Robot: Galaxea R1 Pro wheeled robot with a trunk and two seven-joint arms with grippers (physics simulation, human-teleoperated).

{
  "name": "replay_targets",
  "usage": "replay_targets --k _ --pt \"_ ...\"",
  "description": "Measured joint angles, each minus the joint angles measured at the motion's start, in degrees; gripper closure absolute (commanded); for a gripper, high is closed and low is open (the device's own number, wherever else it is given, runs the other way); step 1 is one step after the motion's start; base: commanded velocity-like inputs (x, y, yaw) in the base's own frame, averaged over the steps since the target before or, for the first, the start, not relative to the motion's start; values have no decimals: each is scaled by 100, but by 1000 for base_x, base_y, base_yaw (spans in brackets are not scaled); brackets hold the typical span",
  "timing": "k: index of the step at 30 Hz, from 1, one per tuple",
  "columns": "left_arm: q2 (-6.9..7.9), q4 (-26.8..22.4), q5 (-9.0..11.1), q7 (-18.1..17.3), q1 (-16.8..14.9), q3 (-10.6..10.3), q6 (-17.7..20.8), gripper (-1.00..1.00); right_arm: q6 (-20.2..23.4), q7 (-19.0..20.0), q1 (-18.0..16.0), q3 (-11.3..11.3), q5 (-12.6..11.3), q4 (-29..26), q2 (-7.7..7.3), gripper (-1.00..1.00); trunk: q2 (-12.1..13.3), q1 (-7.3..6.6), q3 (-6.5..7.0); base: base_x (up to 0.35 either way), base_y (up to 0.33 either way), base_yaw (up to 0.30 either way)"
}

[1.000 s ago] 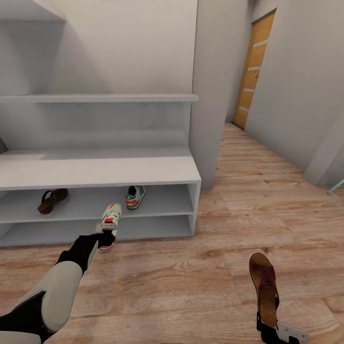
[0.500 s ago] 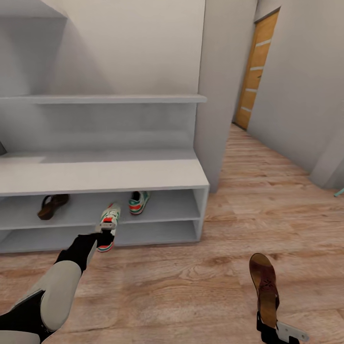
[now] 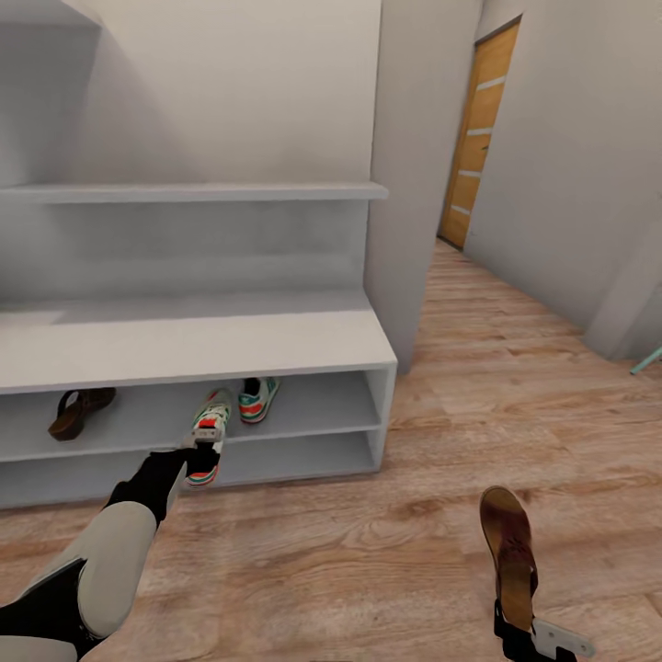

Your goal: Pick up the two gym shoes and the two sandals from the corridor floor and place them onto the hallstand (shoe rack) in the corridor, making sure they are on the rack and not on the floor. Arrange them so the two gym shoes are next to each other and the two sandals are next to each other.

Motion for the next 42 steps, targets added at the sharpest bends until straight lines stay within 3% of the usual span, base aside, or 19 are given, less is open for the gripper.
replay_targets --k 42 --pt "-4 0 8 7 19 33 -9 100 -1 1 0 14 4 0 0 100 0 3 0 121 1 0"
